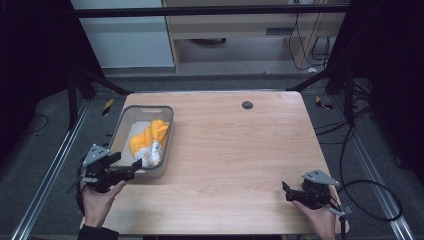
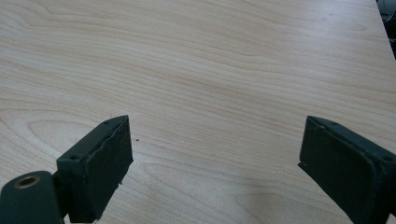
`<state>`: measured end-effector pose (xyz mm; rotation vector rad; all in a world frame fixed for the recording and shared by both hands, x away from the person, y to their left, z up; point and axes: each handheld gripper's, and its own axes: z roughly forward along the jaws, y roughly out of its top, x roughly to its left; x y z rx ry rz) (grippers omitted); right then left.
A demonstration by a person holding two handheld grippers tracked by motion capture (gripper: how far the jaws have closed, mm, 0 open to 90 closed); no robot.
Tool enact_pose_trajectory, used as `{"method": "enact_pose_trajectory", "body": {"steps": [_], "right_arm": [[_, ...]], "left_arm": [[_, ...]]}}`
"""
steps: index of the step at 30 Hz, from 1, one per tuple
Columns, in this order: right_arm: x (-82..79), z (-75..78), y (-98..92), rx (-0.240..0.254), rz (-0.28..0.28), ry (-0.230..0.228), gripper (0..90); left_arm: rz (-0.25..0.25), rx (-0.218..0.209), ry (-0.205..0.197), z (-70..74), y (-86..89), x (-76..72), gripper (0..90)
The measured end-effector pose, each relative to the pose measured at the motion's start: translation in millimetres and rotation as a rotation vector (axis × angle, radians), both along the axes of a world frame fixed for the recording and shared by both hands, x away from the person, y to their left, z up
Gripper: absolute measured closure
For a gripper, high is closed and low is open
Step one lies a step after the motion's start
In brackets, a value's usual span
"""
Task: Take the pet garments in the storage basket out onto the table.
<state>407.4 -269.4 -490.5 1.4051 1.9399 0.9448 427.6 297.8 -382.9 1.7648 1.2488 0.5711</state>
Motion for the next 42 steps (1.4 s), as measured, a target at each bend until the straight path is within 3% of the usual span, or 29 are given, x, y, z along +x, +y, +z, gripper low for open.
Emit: {"method": "enact_pose_trajectory", "body": {"steps": [11,24,42], "right_arm": [[0.8,-0.5,-0.1,-0.008,0.002,-0.003,10.0],[1.5,-1.2,0.4,-0.014,0.014,0.0,11.1],[2.1,-1.0,0.6,-0.007,0.016,0.0,11.6]], "left_arm": [[-0.022,0.009,0.027,-1.0,-5.9,19.1,17.8],[-0.041,0.052,0.063,1.6,-21.6,46.0,18.5],[-0.028,0.096,0.129,-4.2,-30.7,73.6,25.1]]}}
